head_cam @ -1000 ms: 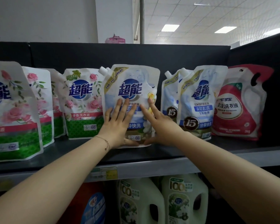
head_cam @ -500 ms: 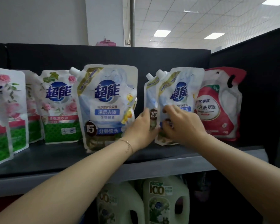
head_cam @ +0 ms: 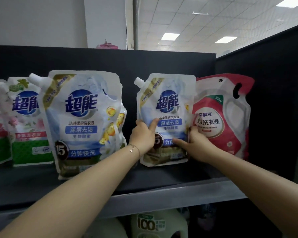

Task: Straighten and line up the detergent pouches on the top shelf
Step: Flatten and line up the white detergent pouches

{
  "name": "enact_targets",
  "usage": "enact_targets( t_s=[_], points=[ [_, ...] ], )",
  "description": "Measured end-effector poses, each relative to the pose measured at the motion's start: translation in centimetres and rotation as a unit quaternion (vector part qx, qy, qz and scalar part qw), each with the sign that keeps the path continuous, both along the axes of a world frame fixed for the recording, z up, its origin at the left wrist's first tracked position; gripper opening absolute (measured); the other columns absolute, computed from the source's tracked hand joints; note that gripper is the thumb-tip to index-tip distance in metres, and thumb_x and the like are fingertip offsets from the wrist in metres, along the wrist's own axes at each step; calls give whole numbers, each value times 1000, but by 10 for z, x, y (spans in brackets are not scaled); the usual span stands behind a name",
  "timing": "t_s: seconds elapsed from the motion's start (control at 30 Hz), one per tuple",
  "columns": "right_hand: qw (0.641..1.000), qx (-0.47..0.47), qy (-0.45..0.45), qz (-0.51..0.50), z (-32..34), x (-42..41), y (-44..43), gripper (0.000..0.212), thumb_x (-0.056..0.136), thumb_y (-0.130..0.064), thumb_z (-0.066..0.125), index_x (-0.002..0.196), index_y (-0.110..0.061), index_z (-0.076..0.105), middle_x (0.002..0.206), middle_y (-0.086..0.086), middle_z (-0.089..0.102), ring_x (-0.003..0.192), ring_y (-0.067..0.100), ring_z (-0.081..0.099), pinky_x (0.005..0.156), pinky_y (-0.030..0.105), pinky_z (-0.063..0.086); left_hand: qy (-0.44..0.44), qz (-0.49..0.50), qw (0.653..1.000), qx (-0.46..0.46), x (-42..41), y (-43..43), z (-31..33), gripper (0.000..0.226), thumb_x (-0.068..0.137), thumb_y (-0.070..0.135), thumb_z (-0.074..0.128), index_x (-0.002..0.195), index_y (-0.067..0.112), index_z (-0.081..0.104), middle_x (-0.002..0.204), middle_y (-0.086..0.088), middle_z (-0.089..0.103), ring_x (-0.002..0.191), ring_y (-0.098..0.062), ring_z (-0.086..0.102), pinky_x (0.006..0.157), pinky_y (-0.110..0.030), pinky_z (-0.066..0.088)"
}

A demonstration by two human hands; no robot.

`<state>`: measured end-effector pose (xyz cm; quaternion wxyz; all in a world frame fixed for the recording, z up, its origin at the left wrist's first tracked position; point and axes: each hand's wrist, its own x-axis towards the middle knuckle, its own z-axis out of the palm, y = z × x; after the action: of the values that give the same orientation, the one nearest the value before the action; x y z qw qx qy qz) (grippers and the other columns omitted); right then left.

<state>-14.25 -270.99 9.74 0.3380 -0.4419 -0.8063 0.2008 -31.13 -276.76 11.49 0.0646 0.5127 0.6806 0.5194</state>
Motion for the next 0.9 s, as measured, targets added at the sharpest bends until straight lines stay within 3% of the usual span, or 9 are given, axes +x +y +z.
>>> enact_targets(
  t_s=[0.1, 0.17, 0.23, 0.3, 0.4, 0.47, 0.6, 0.73, 0.9],
  points=[
    [999, -13, 32, 20, 3, -11, 11, 84, 76, -42, 76, 136, -3, 31, 125, 6, 58, 116, 22, 56, 87, 22, 44, 0, 48, 999, 7, -11, 3, 0, 56, 94, 55, 41, 115, 4, 42, 111, -12, 59, 99, -29, 59, 82, -37, 48],
    [997, -24, 23, 71, 6, -17, 16, 71, 72, -44, 80, 129, -15, 50, 114, -5, 64, 109, 13, 61, 82, 13, 45, 9, 79, 997, 16, -18, 5, 1, 57, 93, 54, 43, 115, 2, 44, 112, -12, 60, 100, -30, 59, 81, -36, 48],
    [995, -37, 33, 91, 10, -23, 24, 73, 58, -53, 85, 119, -23, 60, 111, -11, 67, 103, 9, 64, 87, 20, 49, -1, 104, 994, 30, -23, 7, 1, 56, 93, 53, 46, 116, 2, 43, 115, -11, 58, 103, -28, 57, 79, -34, 45],
    [991, -67, 69, 96, 9, -30, 41, 93, 37, -65, 88, 116, -23, 63, 107, -11, 70, 99, 9, 66, 90, 29, 52, -18, 112, 992, 47, -25, 7, 1, 51, 93, 50, 48, 116, 5, 39, 116, -11, 54, 102, -25, 55, 78, -33, 44],
    [983, -100, 101, 115, -10, -38, 86, 135, 19, -67, 90, 138, -25, 44, 118, -12, 66, 105, 10, 65, 90, 33, 53, -32, 117, 991, 56, -24, 7, 0, 48, 94, 48, 47, 117, 7, 35, 118, -11, 51, 104, -25, 55, 83, -37, 48],
    [978, -108, 127, 129, -13, -40, 94, 145, 16, -60, 94, 143, -30, 31, 122, -12, 63, 108, 11, 64, 91, 35, 53, -48, 119, 990, 54, -19, 7, 1, 46, 97, 44, 43, 120, 6, 34, 117, -8, 49, 102, -19, 52, 79, -31, 44],
    [962, -143, 171, 156, 7, -35, 53, 123, 21, -37, 100, 128, -24, 41, 115, -7, 67, 102, 12, 66, 90, 37, 55, -151, 57, 985, 55, -11, 8, -2, 45, 100, 43, 36, 127, 7, 28, 113, -6, 50, 91, -14, 51, 73, -27, 41],
    [947, -167, 154, 226, 11, -31, 35, 64, 53, -7, 91, 105, -25, 60, 104, -3, 73, 96, 14, 69, 89, 35, 55, -174, 50, 980, 79, -9, 10, -8, 41, 100, 44, 34, 123, 10, 27, 119, -9, 54, 91, -16, 54, 69, -24, 42],
    [943, -178, 141, 242, 9, -37, 43, 77, 51, -19, 94, 120, -18, 59, 104, 4, 73, 101, 33, 67, 92, 55, 51, -181, 59, 978, 85, -6, 10, -11, 43, 101, 42, 32, 127, 10, 24, 112, -6, 50, 78, -9, 50, 55, -15, 37]
  ],
)
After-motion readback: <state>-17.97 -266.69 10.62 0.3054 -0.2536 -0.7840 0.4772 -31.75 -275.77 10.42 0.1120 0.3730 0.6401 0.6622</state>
